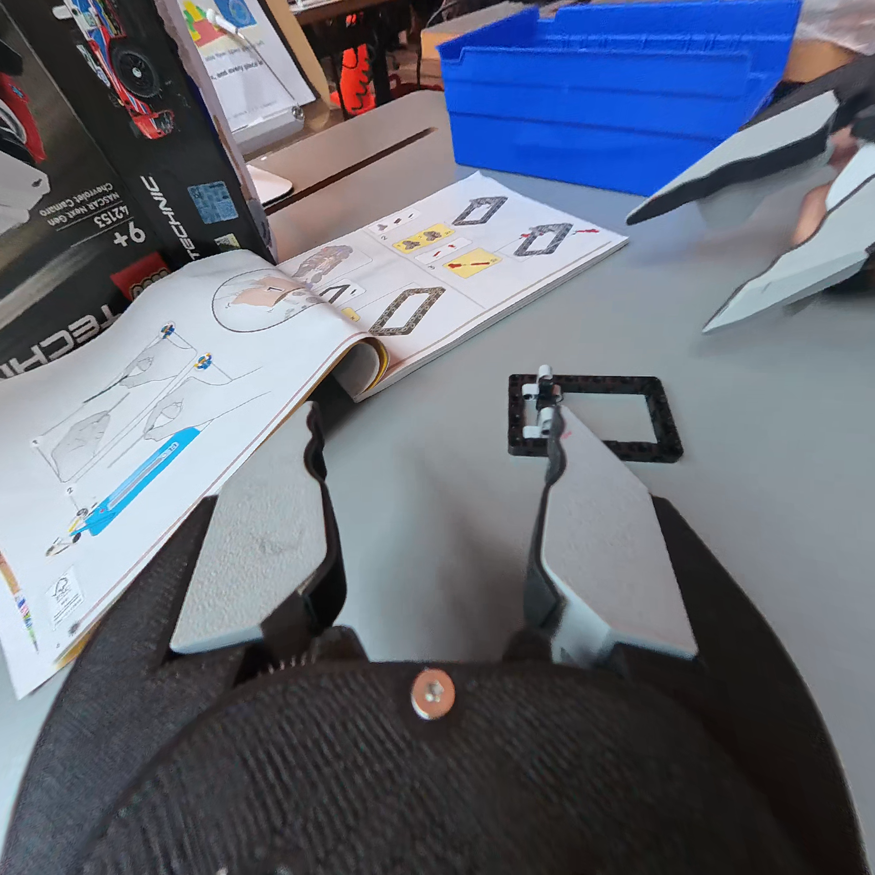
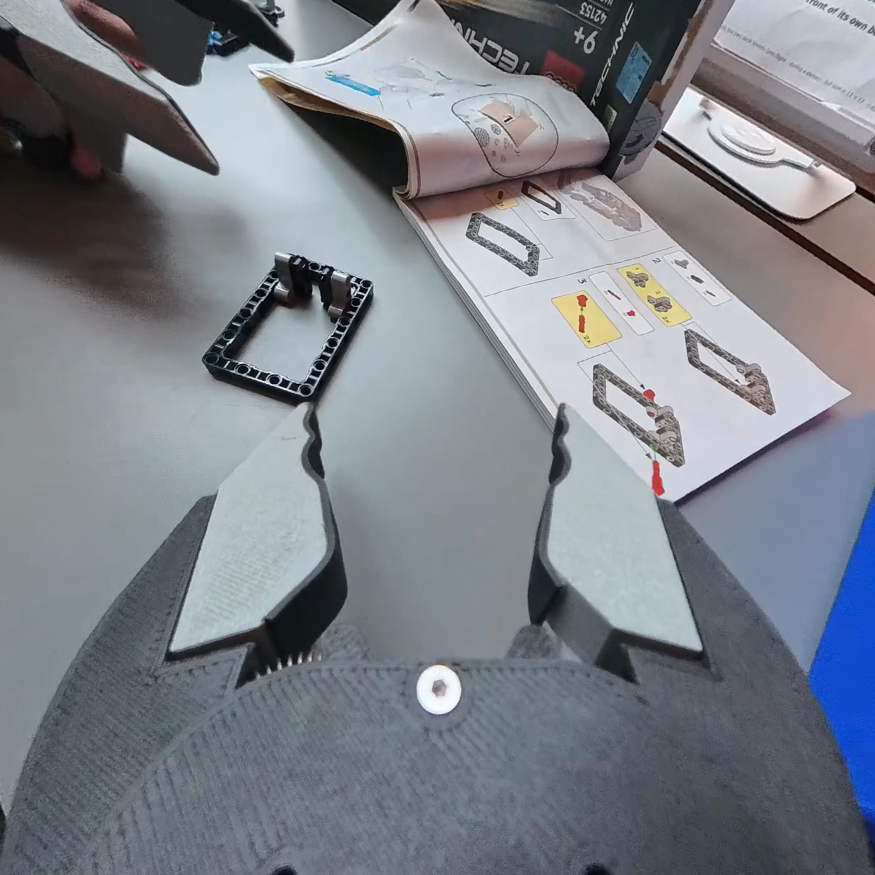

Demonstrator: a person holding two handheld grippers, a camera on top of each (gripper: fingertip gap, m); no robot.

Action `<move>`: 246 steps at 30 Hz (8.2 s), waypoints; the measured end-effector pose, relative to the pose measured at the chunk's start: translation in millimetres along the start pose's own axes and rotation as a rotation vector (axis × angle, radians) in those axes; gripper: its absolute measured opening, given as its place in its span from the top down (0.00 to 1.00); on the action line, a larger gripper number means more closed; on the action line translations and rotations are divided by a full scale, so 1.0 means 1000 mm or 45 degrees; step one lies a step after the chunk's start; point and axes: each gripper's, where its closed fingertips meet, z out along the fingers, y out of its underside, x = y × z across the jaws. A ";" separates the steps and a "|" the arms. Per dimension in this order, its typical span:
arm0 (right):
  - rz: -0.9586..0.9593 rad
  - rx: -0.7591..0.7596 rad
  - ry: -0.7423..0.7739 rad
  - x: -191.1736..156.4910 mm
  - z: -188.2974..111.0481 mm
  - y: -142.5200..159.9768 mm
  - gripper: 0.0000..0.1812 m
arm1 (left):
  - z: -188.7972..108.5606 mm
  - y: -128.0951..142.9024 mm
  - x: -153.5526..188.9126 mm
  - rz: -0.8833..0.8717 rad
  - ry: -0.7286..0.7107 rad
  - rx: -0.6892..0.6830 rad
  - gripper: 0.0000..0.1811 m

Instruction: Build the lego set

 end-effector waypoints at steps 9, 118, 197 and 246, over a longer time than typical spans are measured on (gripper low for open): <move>-0.093 0.078 -0.023 0.004 0.015 -0.019 0.46 | 0.000 -0.002 0.024 0.185 0.070 0.018 0.52; 0.022 0.396 0.050 0.113 0.052 -0.098 0.85 | 0.040 -0.001 0.002 0.284 0.236 -0.063 0.95; 0.074 0.329 0.264 0.150 0.030 -0.092 0.89 | 0.041 0.005 -0.016 0.300 0.138 -0.117 1.00; 0.039 0.304 -0.088 0.084 0.068 -0.090 1.00 | -0.196 0.100 -0.173 -0.373 -0.570 -0.862 0.84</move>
